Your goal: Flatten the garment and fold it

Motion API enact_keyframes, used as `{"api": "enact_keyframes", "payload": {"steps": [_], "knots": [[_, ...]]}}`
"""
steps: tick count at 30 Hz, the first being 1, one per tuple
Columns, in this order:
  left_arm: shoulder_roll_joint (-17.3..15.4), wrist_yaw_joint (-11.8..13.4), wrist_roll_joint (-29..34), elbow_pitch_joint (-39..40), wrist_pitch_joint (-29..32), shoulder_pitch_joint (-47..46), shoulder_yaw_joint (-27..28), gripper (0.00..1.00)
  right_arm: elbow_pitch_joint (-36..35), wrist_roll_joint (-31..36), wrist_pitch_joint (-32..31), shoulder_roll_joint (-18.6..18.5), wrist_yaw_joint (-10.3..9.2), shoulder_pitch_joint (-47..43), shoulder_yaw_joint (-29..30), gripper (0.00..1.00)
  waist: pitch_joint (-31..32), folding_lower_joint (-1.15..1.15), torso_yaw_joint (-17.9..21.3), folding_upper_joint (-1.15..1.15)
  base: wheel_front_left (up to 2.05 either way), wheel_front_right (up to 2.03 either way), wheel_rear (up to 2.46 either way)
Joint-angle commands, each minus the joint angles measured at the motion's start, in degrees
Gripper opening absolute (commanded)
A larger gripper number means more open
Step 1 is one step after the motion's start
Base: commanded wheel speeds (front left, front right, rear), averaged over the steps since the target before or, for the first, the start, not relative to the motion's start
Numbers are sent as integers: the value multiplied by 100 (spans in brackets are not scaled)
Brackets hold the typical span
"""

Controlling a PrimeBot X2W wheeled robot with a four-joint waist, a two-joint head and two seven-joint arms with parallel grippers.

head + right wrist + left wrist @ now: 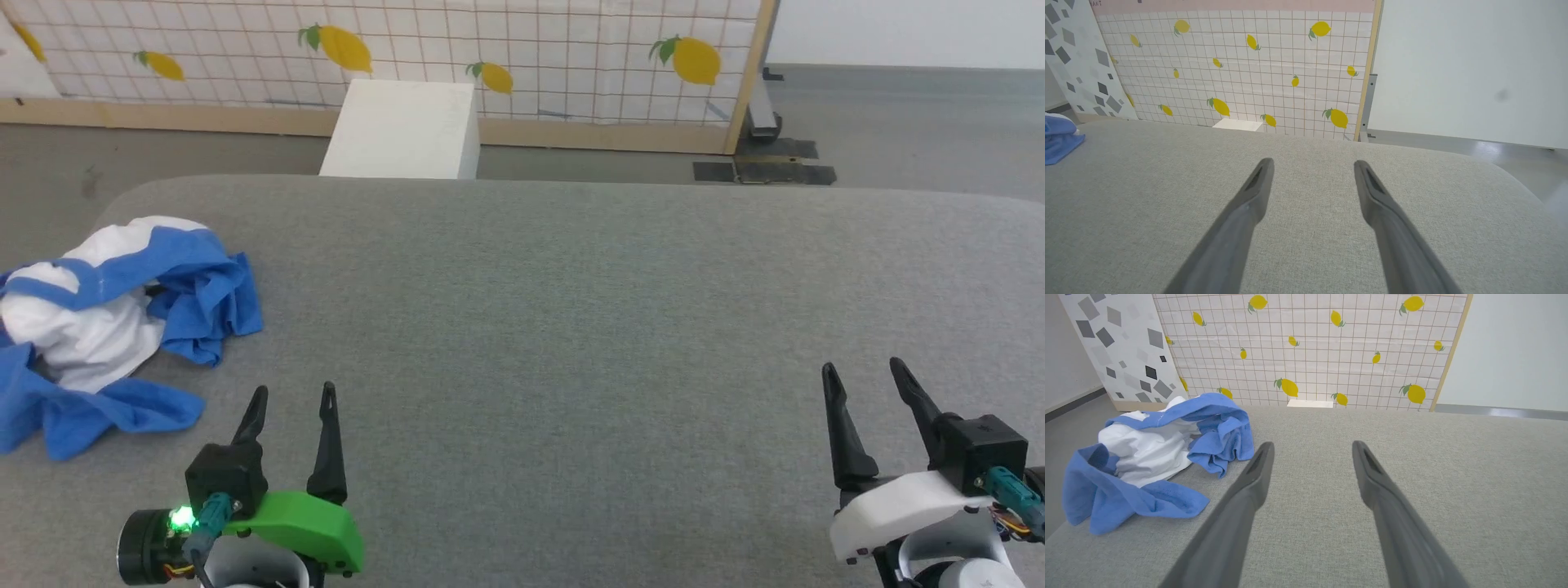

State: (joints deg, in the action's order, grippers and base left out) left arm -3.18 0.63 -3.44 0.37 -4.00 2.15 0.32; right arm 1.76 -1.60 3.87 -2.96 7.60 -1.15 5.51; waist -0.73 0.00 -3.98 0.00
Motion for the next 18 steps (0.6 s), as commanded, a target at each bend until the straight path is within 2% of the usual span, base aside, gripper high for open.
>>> {"api": "enact_keyframes", "payload": {"steps": [1, 18], "knots": [[9, 37, -103, 9, -75, 60, 10, 100, 25, -40, 82, 3, -3, 2, 26, 100, 1, 0, -115, 0, 0, 0, 0], [13, 120, -324, -33, -273, 176, -34, 100, 131, -22, 282, 4, -5, 48, -65, 100, -27, 0, -918, 0, 0, 0, 0]]}}
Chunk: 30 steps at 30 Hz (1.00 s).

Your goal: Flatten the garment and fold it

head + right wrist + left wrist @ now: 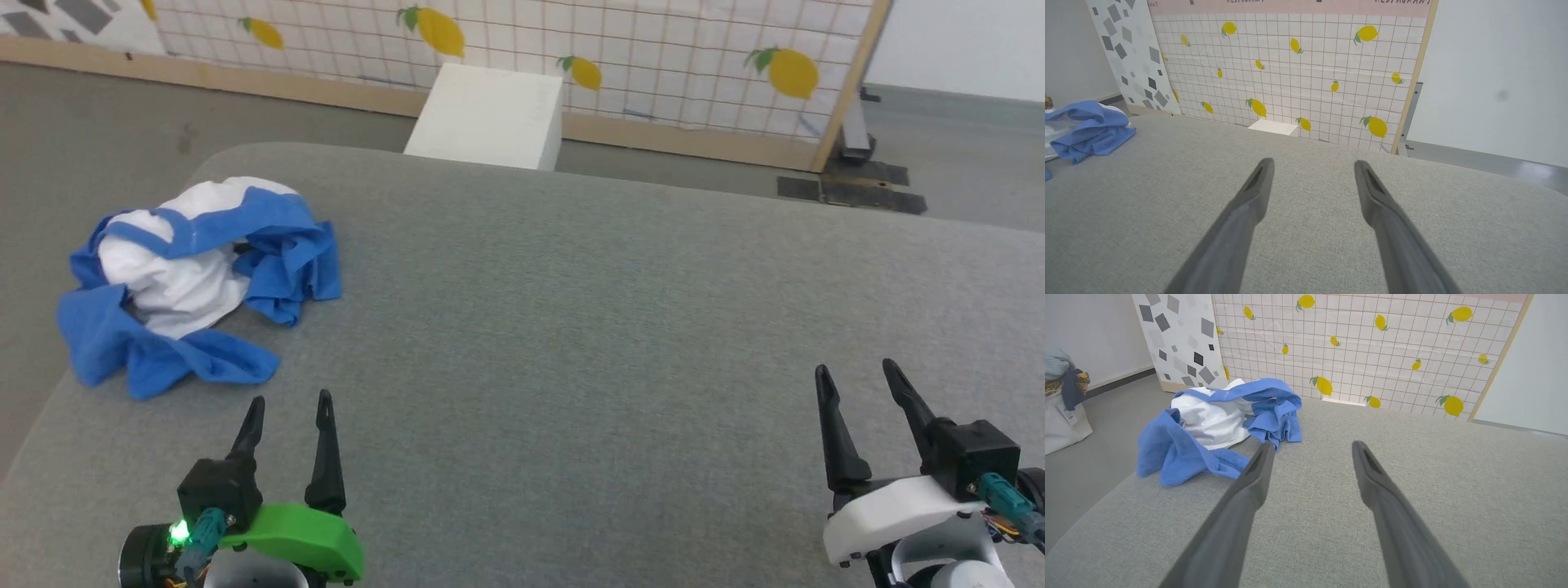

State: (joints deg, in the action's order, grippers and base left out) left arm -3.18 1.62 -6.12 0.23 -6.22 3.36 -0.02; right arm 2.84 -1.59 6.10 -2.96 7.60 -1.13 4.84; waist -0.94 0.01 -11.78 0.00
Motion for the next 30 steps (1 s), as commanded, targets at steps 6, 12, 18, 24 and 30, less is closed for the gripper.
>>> {"api": "enact_keyframes", "payload": {"steps": [6, 12, 18, 24, 30], "knots": [[14, 27, -111, -61, -121, 108, -18, 100, 74, -42, 129, 5, -5, 27, -51, 100, 32, 0, -481, 0, 0, 0, 0], [16, 8, -135, -103, -194, 198, -6, 100, 136, -54, 203, 5, -6, -1, -123, 100, 84, 0, -822, 0, 0, 0, 0], [17, -8, -175, -138, -265, 273, -14, 100, 189, -65, 274, 5, -6, -4, -178, 100, 120, 0, -1116, 0, -1, -1, -1], [19, 16, -254, -158, -335, 315, -36, 100, 225, -37, 344, 6, -7, -11, -210, 100, 112, 0, -1306, 0, -9, -9, -9], [20, 86, -360, -144, -405, 350, -68, 100, 262, -28, 415, 6, -7, -2, -202, 100, 78, 0, -1473, 0, -3, -3, -3]]}}
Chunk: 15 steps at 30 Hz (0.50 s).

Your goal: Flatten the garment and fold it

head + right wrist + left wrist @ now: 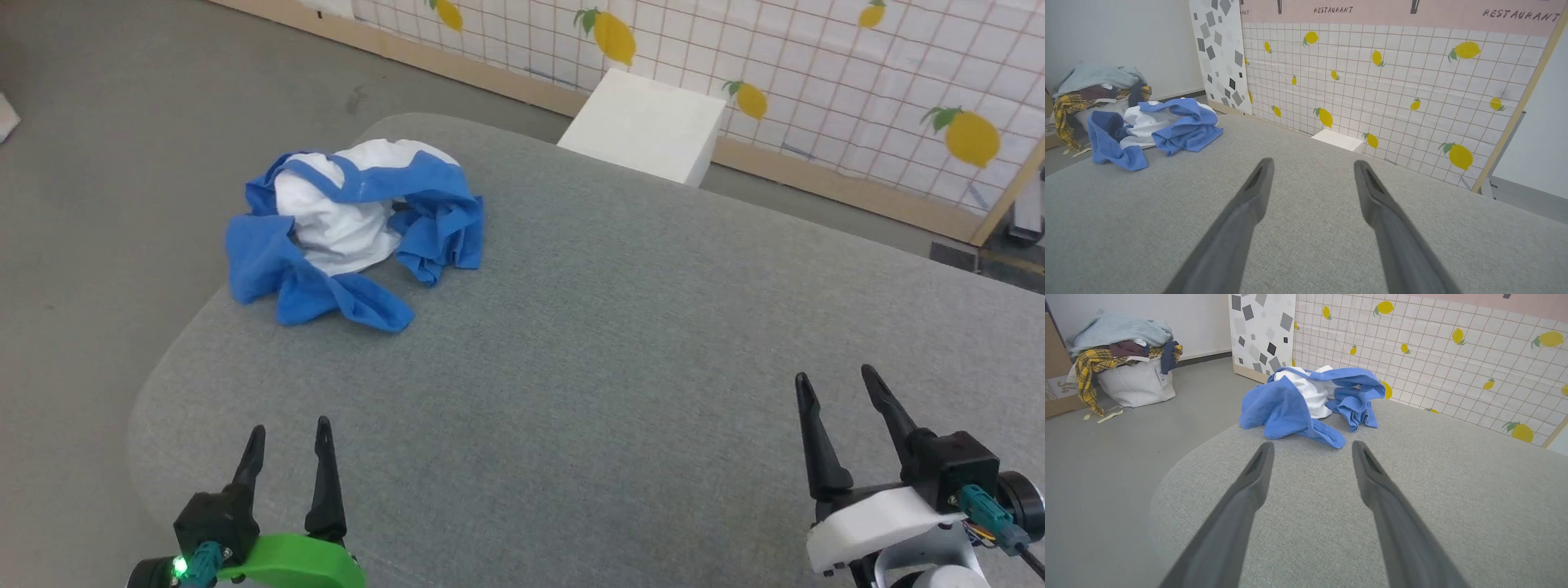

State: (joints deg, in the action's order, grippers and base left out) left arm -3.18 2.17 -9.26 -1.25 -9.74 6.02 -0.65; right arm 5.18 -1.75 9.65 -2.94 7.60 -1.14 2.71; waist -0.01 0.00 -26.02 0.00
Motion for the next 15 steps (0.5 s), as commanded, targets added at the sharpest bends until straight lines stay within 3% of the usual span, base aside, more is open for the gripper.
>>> {"api": "enact_keyframes", "payload": {"steps": [1, 15], "knots": [[21, 41, -64, 7, -67, 92, -9, 100, 36, 3, 73, 4, -8, 1, 4, 100, -21, 0, -80, 0, 0, 0, 0], [24, 123, -274, -23, -234, 137, -62, 100, 118, 80, 241, 5, -9, 39, 7, 100, -96, 0, -477, 0, 0, 0, 0]]}}
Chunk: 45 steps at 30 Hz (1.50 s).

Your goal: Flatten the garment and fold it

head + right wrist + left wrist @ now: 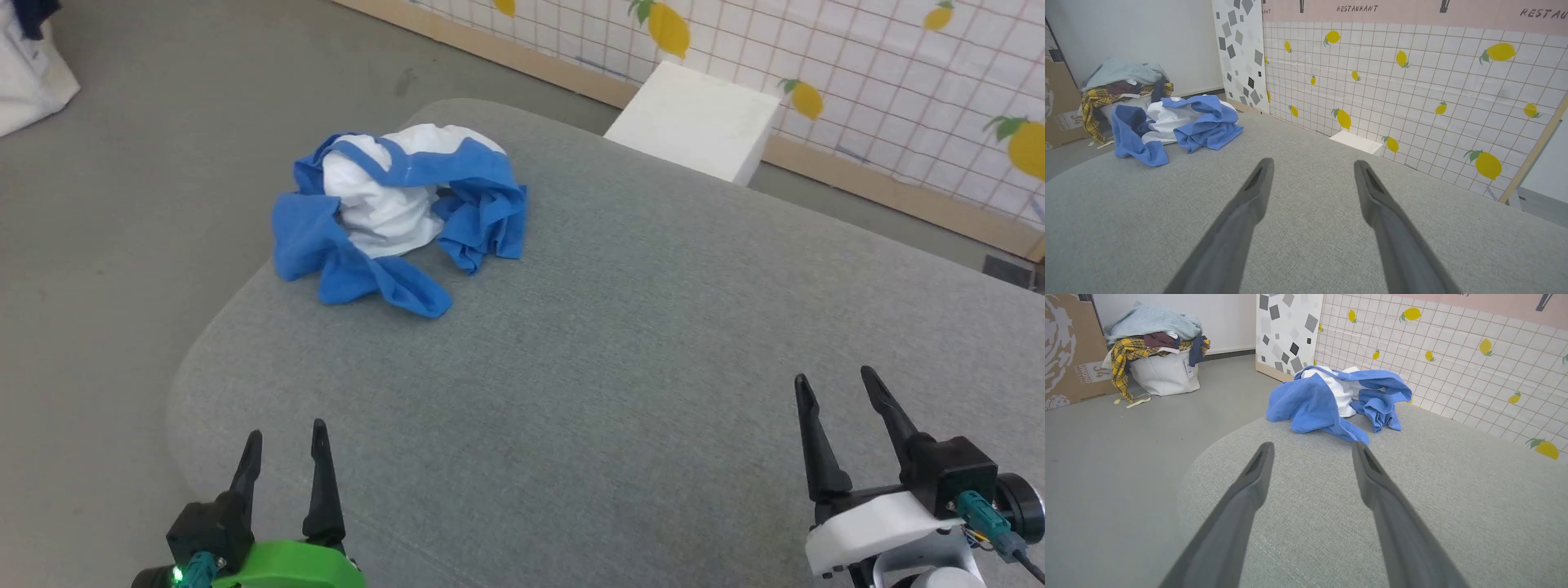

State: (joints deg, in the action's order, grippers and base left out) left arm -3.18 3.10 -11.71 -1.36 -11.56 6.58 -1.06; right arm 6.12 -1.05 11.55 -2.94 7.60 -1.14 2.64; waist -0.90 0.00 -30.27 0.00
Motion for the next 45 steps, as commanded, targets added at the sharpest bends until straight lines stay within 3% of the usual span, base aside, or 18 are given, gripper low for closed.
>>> {"api": "enact_keyframes", "payload": {"steps": [1, 25, 35, 42, 45], "knots": [[24, 31, -41, -18, -62, 84, -25, 100, 28, 10, 61, 5, -9, 38, 16, 100, -7, 0, -79, 0, 0, 0, 0], [30, 102, -323, -99, -343, 218, -59, 100, 165, -16, 344, 6, -11, 87, 39, 100, -40, 0, -786, 0, 0, 0, 0], [30, 100, -309, -132, -344, 212, -80, 100, 181, -18, 345, 6, -11, 74, 30, 100, -20, 0, -774, 0, 0, 0, 0], [30, -28, -494, 55, -344, 67, -19, 100, 133, -16, 345, 6, -11, 96, -5, 100, -83, 0, -714, 0, 0, 0, 0], [29, -290, -555, 222, -344, -171, -28, 100, 74, 55, 345, 6, -11, 155, -14, 100, -237, 0, -661, 0, 0, 0, 0]]}}
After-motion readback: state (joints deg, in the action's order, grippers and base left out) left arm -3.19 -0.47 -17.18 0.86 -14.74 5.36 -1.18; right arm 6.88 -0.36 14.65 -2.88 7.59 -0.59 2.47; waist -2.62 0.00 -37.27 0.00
